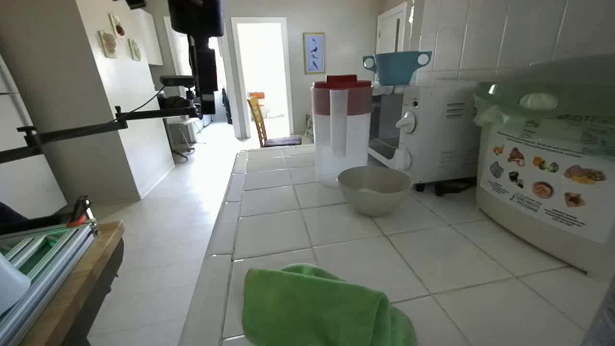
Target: Use the green cloth to wipe the machine on the right side of the microwave
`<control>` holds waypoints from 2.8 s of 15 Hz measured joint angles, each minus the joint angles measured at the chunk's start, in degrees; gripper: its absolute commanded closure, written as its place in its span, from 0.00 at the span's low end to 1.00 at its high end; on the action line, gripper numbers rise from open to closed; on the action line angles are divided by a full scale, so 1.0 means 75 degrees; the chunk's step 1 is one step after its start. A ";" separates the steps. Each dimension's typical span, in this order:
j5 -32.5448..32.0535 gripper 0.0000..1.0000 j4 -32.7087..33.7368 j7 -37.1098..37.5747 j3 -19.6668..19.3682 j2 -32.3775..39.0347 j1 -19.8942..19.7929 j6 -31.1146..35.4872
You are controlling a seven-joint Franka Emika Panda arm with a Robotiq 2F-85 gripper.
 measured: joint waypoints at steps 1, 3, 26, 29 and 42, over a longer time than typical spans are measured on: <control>0.0000 0.00 0.0000 0.0000 0.0000 0.0000 0.0000 0.0000; 0.0000 0.00 0.0000 0.0000 0.0000 0.0000 0.0000 0.0000; 0.0000 0.00 0.0000 0.0000 0.0013 0.0000 -0.0008 0.0000; -0.0003 0.00 0.0003 0.0087 0.0079 0.0000 -0.0148 0.0145; -0.0972 0.00 -0.0261 0.1621 -0.0107 0.0562 -0.2031 0.2429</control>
